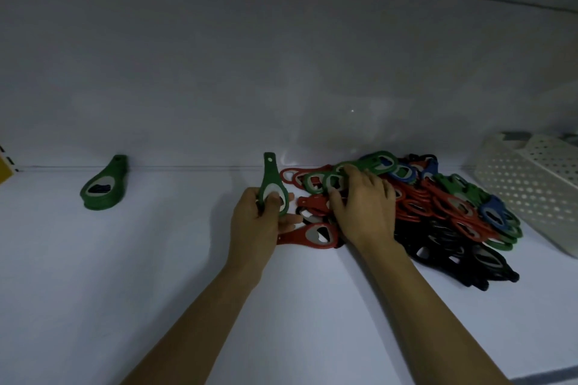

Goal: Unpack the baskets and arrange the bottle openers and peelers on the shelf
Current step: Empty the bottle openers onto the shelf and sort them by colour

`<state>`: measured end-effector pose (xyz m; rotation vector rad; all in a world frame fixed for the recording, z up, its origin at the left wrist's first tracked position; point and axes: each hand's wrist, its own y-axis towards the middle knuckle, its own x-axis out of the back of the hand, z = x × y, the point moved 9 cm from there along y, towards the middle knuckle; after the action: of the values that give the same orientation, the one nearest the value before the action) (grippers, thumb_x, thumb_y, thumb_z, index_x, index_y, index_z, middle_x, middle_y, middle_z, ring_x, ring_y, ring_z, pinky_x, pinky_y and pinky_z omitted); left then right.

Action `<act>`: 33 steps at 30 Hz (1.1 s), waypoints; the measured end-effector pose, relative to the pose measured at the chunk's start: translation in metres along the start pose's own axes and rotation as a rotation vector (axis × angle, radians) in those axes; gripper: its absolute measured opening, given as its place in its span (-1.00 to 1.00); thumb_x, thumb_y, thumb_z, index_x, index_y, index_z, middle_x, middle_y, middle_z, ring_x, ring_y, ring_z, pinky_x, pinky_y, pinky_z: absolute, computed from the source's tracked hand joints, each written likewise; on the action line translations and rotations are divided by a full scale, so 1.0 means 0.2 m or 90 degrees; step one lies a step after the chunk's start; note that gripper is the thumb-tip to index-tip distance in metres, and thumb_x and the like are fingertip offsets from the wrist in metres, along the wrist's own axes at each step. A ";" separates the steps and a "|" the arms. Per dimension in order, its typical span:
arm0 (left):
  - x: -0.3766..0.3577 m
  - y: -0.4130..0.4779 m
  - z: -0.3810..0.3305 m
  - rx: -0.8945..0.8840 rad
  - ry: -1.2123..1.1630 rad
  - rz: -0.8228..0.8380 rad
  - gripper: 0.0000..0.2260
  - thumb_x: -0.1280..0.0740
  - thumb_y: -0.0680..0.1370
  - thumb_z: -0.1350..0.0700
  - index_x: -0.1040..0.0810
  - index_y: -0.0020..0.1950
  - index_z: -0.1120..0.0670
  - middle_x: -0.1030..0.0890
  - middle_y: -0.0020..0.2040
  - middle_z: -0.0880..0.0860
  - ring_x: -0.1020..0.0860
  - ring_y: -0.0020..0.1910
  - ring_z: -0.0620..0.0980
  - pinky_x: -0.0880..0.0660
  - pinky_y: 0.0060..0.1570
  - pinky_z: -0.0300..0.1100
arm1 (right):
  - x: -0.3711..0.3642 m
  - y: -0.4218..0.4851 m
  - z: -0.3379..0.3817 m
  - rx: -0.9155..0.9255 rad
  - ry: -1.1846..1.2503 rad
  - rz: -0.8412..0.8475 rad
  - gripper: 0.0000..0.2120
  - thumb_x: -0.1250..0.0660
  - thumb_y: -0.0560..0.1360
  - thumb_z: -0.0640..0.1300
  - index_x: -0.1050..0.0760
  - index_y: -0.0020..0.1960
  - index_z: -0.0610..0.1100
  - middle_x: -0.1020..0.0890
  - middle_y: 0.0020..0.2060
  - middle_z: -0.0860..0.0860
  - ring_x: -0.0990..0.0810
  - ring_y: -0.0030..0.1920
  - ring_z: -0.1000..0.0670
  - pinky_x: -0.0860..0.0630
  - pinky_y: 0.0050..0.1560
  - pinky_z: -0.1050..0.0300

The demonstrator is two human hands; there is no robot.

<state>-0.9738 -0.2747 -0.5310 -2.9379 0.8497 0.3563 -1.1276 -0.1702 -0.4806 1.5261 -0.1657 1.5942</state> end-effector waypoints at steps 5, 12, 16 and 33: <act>-0.01 0.01 0.01 0.004 0.009 0.018 -0.92 -0.22 0.61 0.20 -0.49 0.05 0.11 -0.69 -0.09 0.09 -0.66 -0.34 0.01 -0.57 -0.35 -0.26 | -0.02 0.02 -0.01 -0.008 -0.037 0.004 -0.63 -0.27 0.55 0.01 -0.46 0.32 -0.06 -0.52 0.23 -0.08 -0.42 0.25 -0.10 -0.25 0.25 -0.02; -0.02 0.01 0.00 0.021 0.003 0.045 -0.89 -0.21 0.62 0.18 -0.52 0.03 0.05 -0.68 -0.07 0.12 -0.63 -0.38 0.00 -0.55 -0.38 -0.27 | 0.16 -0.03 0.08 0.104 0.217 -0.176 -0.87 -0.42 0.44 -0.27 -0.66 -0.03 -0.13 -0.65 -0.14 -0.03 -0.55 -0.04 -0.07 -0.32 0.19 -0.01; -0.06 0.01 0.01 0.089 -0.052 0.077 -0.61 -0.15 0.55 -0.17 -0.58 0.00 0.11 -0.70 -0.20 0.12 -0.62 -0.43 0.02 -0.52 -0.47 -0.26 | 0.20 -0.12 0.25 0.244 0.345 -0.192 -0.88 -0.46 0.39 -0.33 -0.65 -0.10 -0.20 -0.67 -0.19 -0.04 -0.62 -0.14 0.02 -0.56 0.00 0.05; 0.01 0.03 0.00 0.083 -0.126 0.048 -0.82 -0.17 0.63 0.22 -0.46 0.20 0.18 -0.65 -0.01 0.14 -0.68 -0.24 0.05 -0.58 -0.33 -0.24 | 0.04 0.10 0.15 0.098 0.065 0.033 -0.77 -0.29 0.52 -0.05 -0.50 0.13 -0.13 -0.64 -0.04 -0.07 -0.60 -0.07 -0.09 -0.50 0.04 0.04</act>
<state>-0.9763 -0.2809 -0.5307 -2.7022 0.9206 0.5627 -1.1176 -0.1979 -0.4578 1.5625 -0.0267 1.7570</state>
